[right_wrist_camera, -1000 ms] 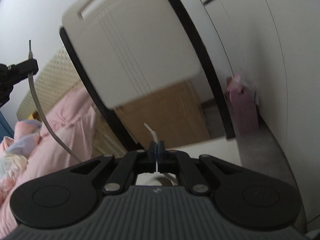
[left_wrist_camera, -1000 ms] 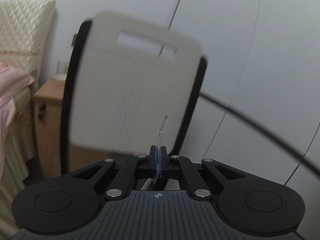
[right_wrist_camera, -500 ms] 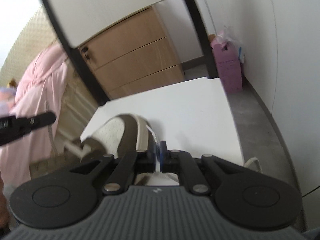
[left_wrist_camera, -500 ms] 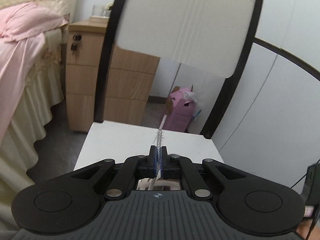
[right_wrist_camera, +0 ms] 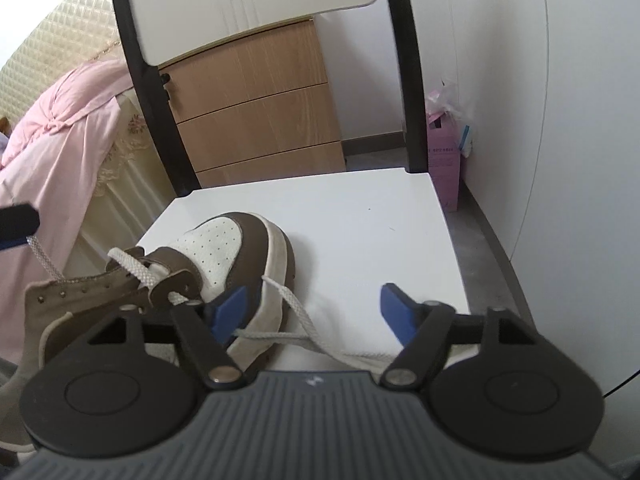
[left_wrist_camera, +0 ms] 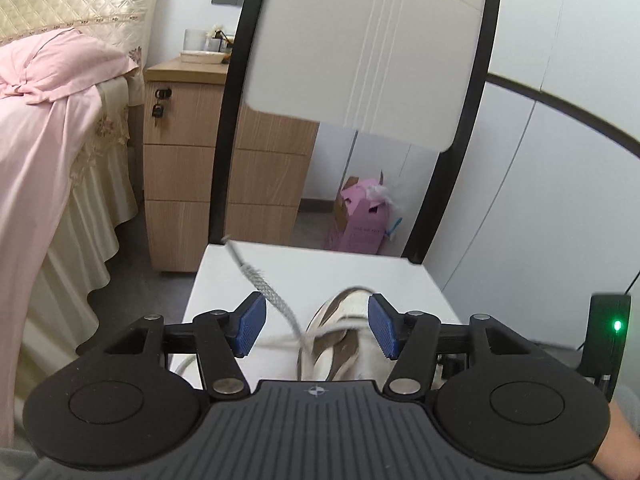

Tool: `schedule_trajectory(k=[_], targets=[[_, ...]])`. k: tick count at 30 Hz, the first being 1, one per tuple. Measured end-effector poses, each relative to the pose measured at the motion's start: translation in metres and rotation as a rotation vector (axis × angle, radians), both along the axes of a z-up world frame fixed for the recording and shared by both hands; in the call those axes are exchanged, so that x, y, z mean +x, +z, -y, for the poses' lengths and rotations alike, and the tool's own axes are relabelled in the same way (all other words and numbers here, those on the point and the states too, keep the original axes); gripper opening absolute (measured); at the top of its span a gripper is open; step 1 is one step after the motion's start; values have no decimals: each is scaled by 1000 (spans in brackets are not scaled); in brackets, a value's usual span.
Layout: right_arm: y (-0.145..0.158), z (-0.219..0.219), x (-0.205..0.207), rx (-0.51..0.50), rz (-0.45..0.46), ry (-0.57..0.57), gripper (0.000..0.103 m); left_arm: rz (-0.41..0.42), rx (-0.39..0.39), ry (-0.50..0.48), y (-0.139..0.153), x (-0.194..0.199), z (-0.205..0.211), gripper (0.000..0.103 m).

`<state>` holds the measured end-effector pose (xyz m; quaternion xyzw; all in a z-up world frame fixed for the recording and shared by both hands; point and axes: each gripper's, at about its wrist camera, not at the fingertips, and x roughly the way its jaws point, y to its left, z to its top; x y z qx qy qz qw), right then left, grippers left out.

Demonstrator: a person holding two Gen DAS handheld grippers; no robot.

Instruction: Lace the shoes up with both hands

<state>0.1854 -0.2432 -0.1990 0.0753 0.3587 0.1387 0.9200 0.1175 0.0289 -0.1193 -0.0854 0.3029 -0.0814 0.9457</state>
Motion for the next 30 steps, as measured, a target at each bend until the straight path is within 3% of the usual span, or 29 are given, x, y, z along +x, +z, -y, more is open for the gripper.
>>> schedule_trajectory(k=[3,6,10,14,24,30], targets=[[-4,-3,0,-30,11,-38,89,-14,-18,-20,-6,1,-2,61],[-9,-3,7,-56,8,-65,90,-20,-30,-22,-11,3,-6,61],[-19,-5,21,-115,-1,-90,90,-14,26,-41,-15,3,-4,59],[-27,-7,30,-136,-9,-101,91,-12,23,-75,-16,1,-2,52],[-33,-25,44,-111,31,-32,91,-30,86,-87,-21,-8,7,52],[-34,-24,50,-131,32,-19,103,-1,61,-82,-17,-15,5,52]])
